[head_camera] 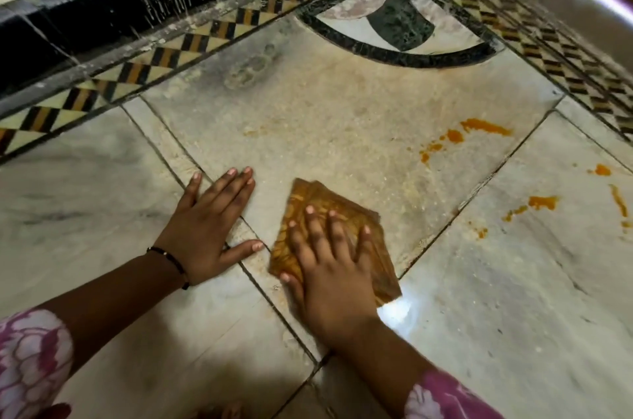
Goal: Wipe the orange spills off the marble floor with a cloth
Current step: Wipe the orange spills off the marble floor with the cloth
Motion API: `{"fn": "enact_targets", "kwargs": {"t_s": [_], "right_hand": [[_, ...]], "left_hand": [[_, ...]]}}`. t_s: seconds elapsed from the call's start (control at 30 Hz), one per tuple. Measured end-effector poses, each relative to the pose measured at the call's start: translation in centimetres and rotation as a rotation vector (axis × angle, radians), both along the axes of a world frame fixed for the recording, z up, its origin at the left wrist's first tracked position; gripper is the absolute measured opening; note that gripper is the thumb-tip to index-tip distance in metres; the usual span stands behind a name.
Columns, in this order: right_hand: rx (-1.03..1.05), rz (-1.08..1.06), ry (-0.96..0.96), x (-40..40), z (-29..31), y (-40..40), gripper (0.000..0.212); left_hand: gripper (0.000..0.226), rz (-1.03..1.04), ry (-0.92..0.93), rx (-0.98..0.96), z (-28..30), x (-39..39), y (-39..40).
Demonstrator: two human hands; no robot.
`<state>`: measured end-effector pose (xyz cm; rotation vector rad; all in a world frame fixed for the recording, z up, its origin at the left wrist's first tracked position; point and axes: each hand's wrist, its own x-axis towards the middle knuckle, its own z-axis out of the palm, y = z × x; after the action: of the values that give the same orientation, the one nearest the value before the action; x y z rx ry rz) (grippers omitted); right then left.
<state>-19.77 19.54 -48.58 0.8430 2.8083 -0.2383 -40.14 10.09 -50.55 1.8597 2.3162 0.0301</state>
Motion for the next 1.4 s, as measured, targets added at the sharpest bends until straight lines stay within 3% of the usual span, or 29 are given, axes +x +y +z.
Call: {"fn": "enact_targets", "kwargs": {"t_s": [0.1, 0.27, 0.43, 0.57, 0.7, 0.87, 1.03, 1.23, 1.4], "right_hand": [[0.014, 0.091, -0.022, -2.7, 0.1, 3.5, 0.059], [0.054, -0.171, -0.060, -0.8, 0.5, 10.8, 0.060], [0.134, -0.221, 0.009, 5.5, 0.0, 4.8, 0.065], [0.019, -0.041, 0.049, 2.9, -0.3, -1.2, 0.064], [-0.013, 0.182, 0.039, -2.0, 0.2, 4.6, 0.067], [-0.067, -0.252, -0.015, -1.3, 1.1, 12.1, 0.073], [-0.009, -0.411, 0.025, 3.0, 0.3, 7.1, 0.073], [-0.068, 0.000, 0.046, -0.2, 0.4, -3.9, 0.067], [-0.095, 0.219, 0.082, -7.5, -0.1, 1.1, 0.066]], "left_hand": [[0.091, -0.007, 0.011, -0.021, 0.1, -0.2, 0.0], [0.090, -0.016, -0.010, -0.021, -0.1, -0.4, -0.1], [0.088, -0.021, 0.002, -0.002, -0.2, -0.3, -0.1], [0.088, 0.001, 0.002, 0.013, -0.1, -0.1, -0.2], [0.089, 0.002, -0.018, 0.015, -0.3, -0.1, -0.2], [0.090, 0.012, -0.036, 0.011, -0.4, -0.2, -0.2], [0.093, 0.084, -0.065, 0.064, -0.3, -0.8, 0.1], [0.083, 0.427, -0.176, 0.245, -0.2, -4.2, 1.0], [0.080, 0.493, -0.202, 0.280, -0.5, -4.7, 0.4]]}}
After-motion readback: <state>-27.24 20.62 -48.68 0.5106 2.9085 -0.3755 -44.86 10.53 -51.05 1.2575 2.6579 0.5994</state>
